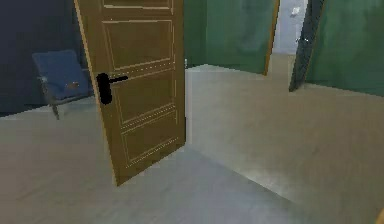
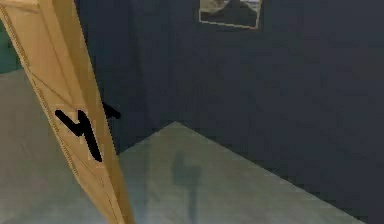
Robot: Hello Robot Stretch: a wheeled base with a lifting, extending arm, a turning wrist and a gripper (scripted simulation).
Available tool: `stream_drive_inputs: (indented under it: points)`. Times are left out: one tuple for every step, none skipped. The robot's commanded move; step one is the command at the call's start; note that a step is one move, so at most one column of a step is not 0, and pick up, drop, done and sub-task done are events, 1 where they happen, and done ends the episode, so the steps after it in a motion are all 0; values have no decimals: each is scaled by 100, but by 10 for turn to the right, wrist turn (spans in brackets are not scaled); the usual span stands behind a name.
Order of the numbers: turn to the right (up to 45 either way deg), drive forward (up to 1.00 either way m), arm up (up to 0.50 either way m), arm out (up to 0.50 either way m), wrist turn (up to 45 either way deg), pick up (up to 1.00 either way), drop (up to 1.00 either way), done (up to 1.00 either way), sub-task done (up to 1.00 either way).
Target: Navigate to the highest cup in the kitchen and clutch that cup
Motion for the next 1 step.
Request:
stream_drive_inputs:
  points:
    - [0, 45, 0, 0, 0, 0, 0, 0, 0]
